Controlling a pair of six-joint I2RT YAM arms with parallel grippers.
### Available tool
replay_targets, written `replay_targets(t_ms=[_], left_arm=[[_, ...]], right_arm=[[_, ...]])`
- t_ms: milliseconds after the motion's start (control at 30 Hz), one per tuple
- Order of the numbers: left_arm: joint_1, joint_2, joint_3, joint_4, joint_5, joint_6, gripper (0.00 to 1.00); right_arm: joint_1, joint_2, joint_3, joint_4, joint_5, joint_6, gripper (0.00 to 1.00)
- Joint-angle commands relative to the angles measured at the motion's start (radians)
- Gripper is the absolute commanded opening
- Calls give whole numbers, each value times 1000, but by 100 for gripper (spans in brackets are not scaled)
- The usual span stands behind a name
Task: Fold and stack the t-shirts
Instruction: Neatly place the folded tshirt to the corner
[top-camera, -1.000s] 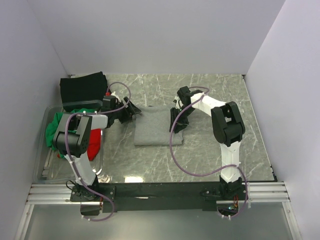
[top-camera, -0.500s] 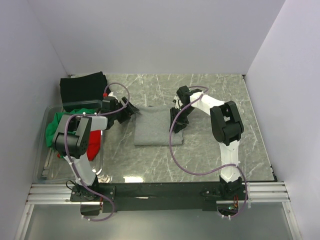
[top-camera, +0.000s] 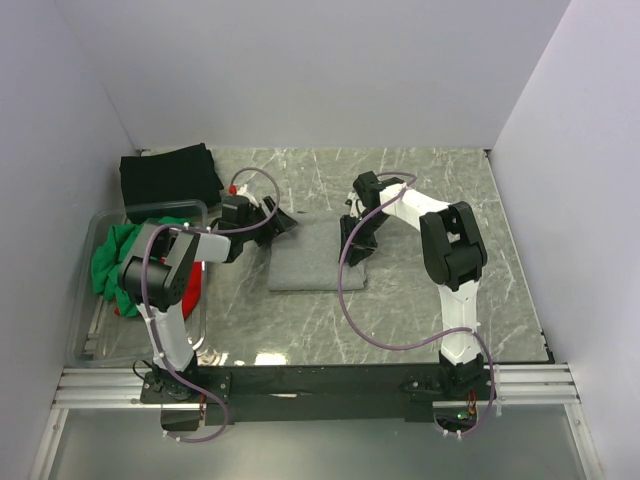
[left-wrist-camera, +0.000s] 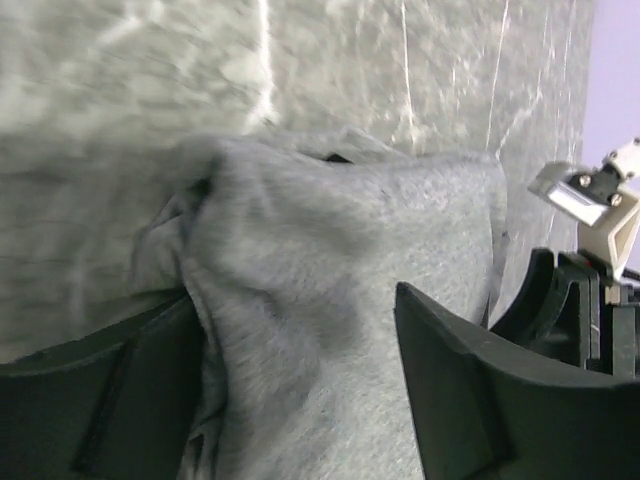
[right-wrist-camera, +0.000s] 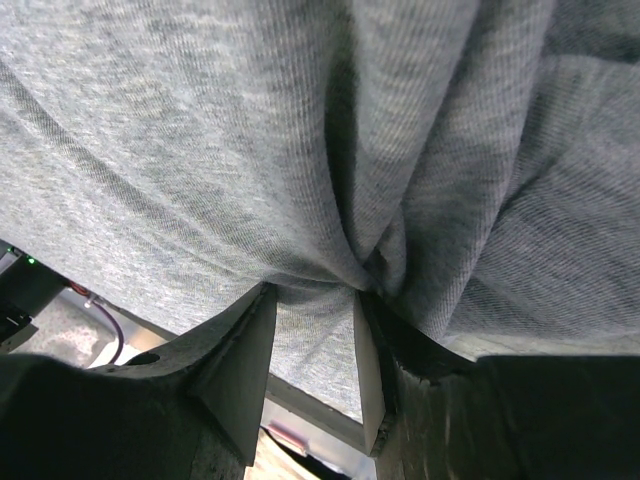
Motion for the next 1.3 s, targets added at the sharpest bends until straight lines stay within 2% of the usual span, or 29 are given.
replay_targets(t_ms=[0,100,133,200,233,300,533,667,800,1267], left_arm=[[-40,92,-38,-278,-1,18,77],[-50,86,-23,-306,-21,29,59],[-51,83,-18,-347,-36,30,45],[-51,61,-1,-387,-87,50,31],[-51,52,6,-433,-104,59,15],[-51,15,38,-484,-170,88,0],[-51,-92,224,-744,-306,260,0],[-45,-98,385,-881,-340,342,0],[-34,-78,517,-1011,-331,391,0],[41,82,905,-1182,-296,507,0]], right_arm=[[-4,0,3,4,5,-9,44],[-4,-14,-14,13,4,-6,44],[-4,-17,-21,17,5,-6,44],[-2,-29,-28,19,8,-6,44],[-2,-34,-31,17,8,-7,44],[-2,-46,-32,14,8,-12,45],[-5,-72,-5,-38,56,-21,55],[-7,-63,31,-107,206,-12,64],[-25,-81,46,-136,264,-11,66],[-71,-126,46,-138,235,-34,66]])
